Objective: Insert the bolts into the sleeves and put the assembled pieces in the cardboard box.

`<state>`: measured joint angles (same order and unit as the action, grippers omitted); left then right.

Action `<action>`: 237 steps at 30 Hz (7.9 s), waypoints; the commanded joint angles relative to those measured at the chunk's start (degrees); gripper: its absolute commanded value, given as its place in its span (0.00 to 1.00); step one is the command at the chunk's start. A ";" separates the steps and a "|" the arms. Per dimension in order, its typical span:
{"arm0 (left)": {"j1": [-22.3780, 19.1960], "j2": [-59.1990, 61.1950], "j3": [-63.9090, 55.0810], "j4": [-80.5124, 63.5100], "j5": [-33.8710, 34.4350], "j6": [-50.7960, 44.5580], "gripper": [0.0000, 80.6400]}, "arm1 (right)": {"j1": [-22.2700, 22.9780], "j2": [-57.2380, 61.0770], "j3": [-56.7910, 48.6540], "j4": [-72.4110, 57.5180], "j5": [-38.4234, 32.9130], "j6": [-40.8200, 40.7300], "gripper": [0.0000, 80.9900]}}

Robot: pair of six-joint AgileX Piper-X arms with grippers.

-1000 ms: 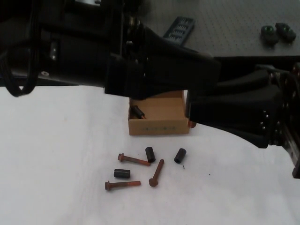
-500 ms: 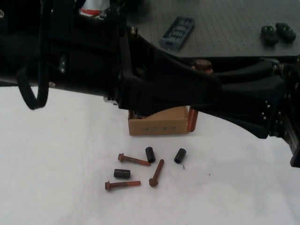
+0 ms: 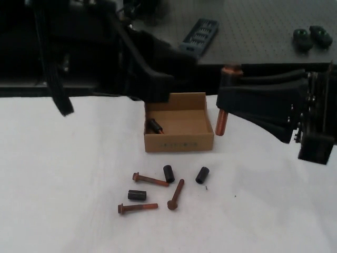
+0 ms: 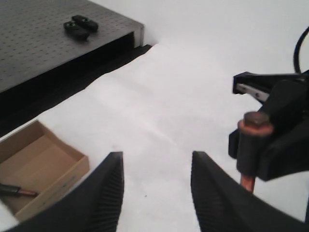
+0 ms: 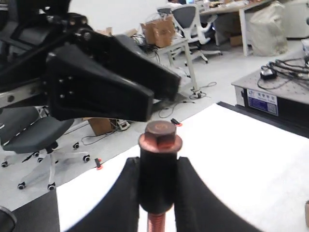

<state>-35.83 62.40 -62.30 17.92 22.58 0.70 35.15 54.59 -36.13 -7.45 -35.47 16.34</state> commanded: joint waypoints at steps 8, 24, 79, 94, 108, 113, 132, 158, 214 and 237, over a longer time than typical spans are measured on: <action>4.77 -2.31 -0.20 11.25 -2.40 2.30 0.39 | -5.28 13.75 -14.15 11.43 0.67 3.69 0.04; 9.25 -2.52 -0.20 12.47 -2.12 3.44 0.36 | -6.60 42.19 -45.21 33.59 4.10 2.28 0.04; 10.70 -10.85 19.25 6.38 -0.94 3.88 0.32 | -5.31 85.93 -80.38 50.87 7.62 -5.63 0.34; 10.70 -10.49 19.25 8.10 -4.36 16.54 0.32 | -5.85 75.44 -80.38 52.29 11.77 -9.23 0.28; 10.70 -11.46 19.30 10.48 -16.21 16.42 0.32 | 6.47 67.85 -79.88 66.17 21.30 -38.02 0.28; 10.81 -16.59 19.30 16.55 -19.60 16.42 0.32 | 11.74 69.10 -79.17 68.04 23.17 -39.99 0.28; 11.16 -37.38 19.30 22.93 -15.64 7.37 0.32 | 15.80 69.29 -61.73 68.68 27.61 -45.10 0.28; 11.16 -37.36 19.30 27.04 -15.76 7.37 0.32 | 16.08 74.56 -62.01 60.79 30.68 -46.86 0.28; 11.16 4.04 13.06 6.81 -2.52 16.41 0.23 | -2.64 31.82 -61.81 81.89 31.99 -34.01 0.03; 4.30 14.89 5.82 11.93 -4.42 5.18 0.23 | -6.50 1.96 -27.80 72.57 33.58 -29.82 0.03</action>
<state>-31.19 76.24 -55.86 29.77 20.65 14.35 29.05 57.86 -64.51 66.37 -1.48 -13.77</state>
